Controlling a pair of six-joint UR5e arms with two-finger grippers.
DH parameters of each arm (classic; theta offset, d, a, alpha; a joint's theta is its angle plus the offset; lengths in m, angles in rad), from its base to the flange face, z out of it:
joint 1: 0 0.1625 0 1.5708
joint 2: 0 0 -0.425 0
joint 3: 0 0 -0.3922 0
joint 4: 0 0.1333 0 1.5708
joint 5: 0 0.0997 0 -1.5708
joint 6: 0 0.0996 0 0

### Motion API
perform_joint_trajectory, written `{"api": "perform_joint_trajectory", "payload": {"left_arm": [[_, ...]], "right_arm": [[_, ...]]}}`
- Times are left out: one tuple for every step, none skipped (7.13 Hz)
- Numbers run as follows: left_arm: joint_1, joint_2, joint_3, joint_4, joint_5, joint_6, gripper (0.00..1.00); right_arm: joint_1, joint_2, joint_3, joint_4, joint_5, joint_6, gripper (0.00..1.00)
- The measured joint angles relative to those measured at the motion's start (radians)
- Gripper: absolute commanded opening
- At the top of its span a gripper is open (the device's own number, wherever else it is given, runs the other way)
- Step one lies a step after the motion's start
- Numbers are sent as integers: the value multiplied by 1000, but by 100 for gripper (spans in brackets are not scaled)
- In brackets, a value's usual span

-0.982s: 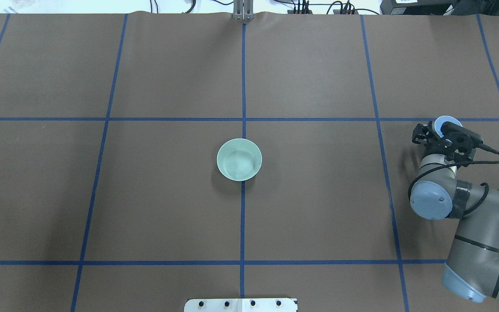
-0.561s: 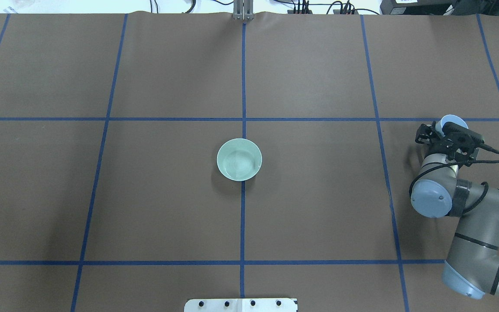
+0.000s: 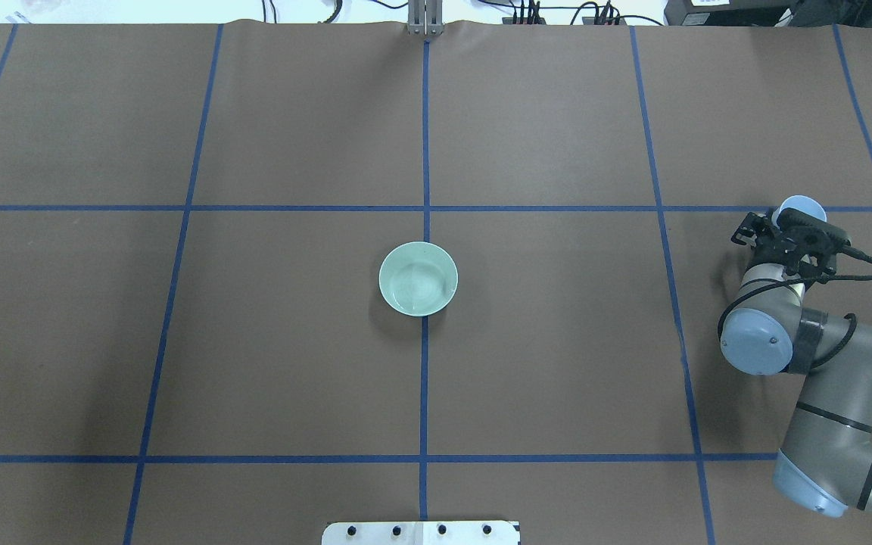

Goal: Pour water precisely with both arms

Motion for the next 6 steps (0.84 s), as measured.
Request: {"api": "perform_joint_trajectory", "payload": {"left_arm": [[0,0,0,4,-7,-1,100],[0,-1,0,10,-19,-3,100],[0,0,1,17,-31,-4,100],[-1,0,0,24,-35,-4,100],[-8,0,0,26,-34,-3,100],[-16,0,0,30,-32,-4,100]], "right_arm": [[7,0,5,0,1,-36,0],[16,0,17,1,3,-87,0],[24,1,47,3,10,-128,0],[28,9,93,4,29,-174,0],[29,36,142,5,66,-220,0],[29,73,179,5,111,-255,0]]}}
